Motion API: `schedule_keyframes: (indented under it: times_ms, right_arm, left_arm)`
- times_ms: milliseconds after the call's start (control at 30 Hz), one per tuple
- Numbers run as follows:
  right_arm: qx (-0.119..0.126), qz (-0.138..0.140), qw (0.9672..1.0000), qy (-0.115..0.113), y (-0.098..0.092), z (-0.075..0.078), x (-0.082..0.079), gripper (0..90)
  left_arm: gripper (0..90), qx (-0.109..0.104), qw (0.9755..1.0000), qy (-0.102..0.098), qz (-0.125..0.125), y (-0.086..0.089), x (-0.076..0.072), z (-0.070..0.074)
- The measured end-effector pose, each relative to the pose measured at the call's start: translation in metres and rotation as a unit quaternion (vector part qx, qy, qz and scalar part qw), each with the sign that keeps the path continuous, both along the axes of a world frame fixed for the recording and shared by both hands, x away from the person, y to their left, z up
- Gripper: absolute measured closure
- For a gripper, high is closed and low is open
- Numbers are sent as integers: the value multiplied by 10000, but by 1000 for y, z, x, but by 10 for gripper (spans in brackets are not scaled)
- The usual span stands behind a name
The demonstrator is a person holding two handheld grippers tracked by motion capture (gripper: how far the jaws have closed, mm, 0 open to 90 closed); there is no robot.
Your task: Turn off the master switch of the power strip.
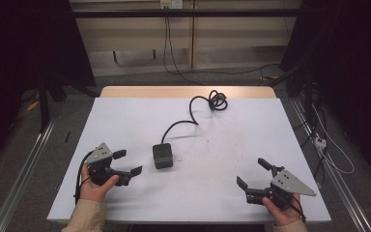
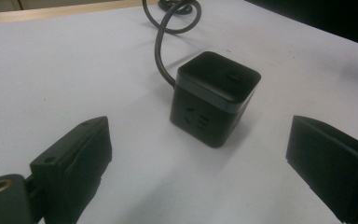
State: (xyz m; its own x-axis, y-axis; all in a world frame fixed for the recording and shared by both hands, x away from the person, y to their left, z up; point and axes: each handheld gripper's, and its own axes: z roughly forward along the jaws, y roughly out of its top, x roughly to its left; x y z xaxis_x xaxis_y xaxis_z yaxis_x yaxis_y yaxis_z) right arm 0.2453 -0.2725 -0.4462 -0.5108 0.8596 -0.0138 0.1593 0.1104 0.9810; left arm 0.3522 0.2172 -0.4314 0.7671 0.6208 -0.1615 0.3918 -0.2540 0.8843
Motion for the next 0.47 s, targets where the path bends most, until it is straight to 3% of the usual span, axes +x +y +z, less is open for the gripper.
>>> schedule_keyframes:
  times_ms: [467]
  right_arm:
    - [-21,14,10000,7,1,0,0,43]
  left_arm:
    - [65,66,9997,83,215,10,-3,-11]
